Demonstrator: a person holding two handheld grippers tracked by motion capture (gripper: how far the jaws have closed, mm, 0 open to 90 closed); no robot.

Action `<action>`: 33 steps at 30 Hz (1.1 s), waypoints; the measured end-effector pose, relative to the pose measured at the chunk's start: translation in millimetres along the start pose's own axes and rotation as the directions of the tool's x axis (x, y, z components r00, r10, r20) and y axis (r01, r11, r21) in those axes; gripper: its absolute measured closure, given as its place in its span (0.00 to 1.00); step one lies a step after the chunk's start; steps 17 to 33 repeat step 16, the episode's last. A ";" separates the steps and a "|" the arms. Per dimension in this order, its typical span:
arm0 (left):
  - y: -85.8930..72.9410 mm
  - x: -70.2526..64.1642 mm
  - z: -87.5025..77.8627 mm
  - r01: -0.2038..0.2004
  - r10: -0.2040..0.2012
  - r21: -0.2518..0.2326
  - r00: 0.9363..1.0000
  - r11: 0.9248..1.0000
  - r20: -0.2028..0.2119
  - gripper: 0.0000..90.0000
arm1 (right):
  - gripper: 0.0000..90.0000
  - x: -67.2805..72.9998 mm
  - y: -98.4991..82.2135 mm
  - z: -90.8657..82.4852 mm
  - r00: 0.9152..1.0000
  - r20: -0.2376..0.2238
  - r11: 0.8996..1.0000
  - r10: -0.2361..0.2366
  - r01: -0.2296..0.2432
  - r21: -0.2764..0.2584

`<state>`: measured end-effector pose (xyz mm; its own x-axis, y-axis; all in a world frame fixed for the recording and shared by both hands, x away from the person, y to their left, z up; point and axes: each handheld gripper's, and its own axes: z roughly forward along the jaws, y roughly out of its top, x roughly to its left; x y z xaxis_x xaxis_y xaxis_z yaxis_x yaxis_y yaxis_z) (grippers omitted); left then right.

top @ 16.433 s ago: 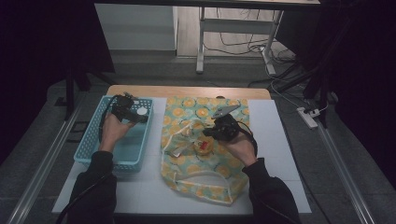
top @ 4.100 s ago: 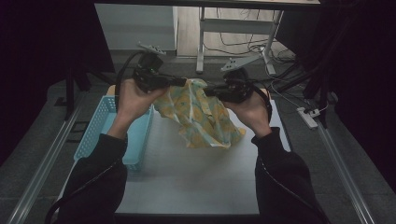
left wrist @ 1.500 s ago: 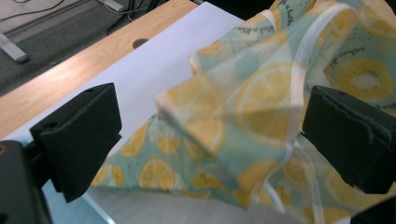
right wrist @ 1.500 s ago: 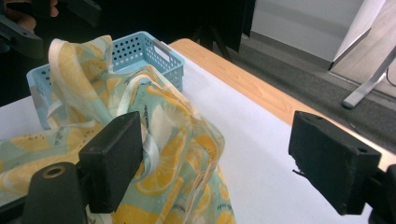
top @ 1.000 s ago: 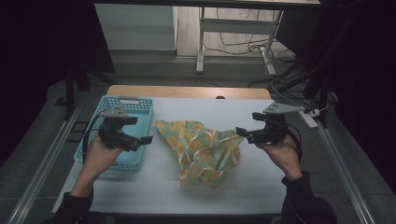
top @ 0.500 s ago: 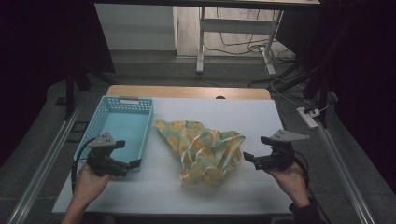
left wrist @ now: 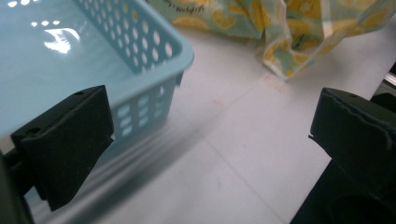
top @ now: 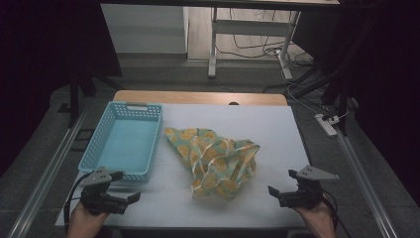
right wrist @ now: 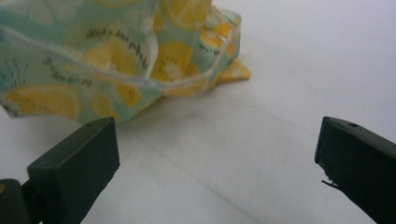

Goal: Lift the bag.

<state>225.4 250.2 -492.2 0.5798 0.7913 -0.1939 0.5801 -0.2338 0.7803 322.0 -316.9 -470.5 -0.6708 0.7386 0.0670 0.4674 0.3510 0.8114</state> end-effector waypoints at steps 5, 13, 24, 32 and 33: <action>-22.8 -3.5 -5.1 0.013 -0.012 0.010 0.999 1.000 -0.037 0.00 | 0.00 2.5 -20.4 -3.5 1.000 -0.004 0.999 0.022 -0.022 0.034; -34.8 0.4 -1.8 0.042 -0.036 0.059 0.994 0.997 -0.101 0.00 | 0.00 5.2 -40.9 -2.7 1.000 0.025 0.995 0.015 -0.017 0.093; -33.4 0.7 0.5 0.054 -0.045 0.075 0.992 0.996 -0.116 0.00 | 0.00 4.9 -41.4 -2.4 1.000 0.023 0.995 0.012 -0.014 0.096; -33.4 0.7 0.5 0.054 -0.045 0.075 0.992 0.996 -0.116 0.00 | 0.00 4.9 -41.4 -2.4 1.000 0.023 0.995 0.012 -0.014 0.096; -33.4 0.7 0.5 0.054 -0.045 0.075 0.992 0.996 -0.116 0.00 | 0.00 4.9 -41.4 -2.4 1.000 0.023 0.995 0.012 -0.014 0.096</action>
